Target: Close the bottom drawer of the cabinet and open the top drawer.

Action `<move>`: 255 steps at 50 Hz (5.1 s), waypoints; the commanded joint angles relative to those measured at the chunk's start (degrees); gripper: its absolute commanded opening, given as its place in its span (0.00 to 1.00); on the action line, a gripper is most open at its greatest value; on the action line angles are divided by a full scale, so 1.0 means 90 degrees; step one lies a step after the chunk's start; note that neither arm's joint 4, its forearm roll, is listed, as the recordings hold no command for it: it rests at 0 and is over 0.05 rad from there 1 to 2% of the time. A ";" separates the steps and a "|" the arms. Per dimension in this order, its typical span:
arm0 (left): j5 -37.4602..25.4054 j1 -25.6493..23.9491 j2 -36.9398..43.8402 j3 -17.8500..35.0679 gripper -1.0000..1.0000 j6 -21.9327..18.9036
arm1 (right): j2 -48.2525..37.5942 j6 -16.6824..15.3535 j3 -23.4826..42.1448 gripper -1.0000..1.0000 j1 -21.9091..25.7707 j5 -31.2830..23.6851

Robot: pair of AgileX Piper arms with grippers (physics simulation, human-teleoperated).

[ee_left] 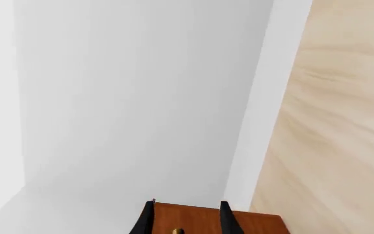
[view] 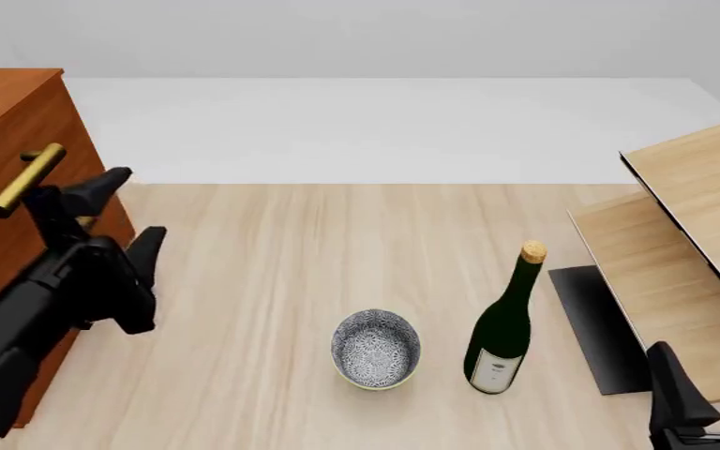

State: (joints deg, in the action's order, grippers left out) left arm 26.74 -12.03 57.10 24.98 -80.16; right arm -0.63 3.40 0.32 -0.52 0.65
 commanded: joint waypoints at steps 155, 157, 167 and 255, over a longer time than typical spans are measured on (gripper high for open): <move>0.0812 0.3234 0.1195 0.0215 1.00 -0.0298 | 0.0050 -0.0147 -0.0001 1.00 0.0080 -0.0043; 0.0810 0.3275 0.1221 0.0239 1.00 -0.0280 | 0.0049 -0.0151 -0.0001 1.00 0.0081 -0.0043; 0.0846 0.3407 0.1356 0.0280 1.00 -0.0269 | 0.0047 -0.0162 0.0001 1.00 0.0082 -0.0041; 0.0892 0.1930 0.0867 0.0158 0.00 -0.0616 | 0.0014 -0.0026 0.0012 1.00 0.0018 -0.0006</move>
State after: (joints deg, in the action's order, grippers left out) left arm 34.37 9.57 65.43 25.69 -85.45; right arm -0.39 3.02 0.39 -0.23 0.51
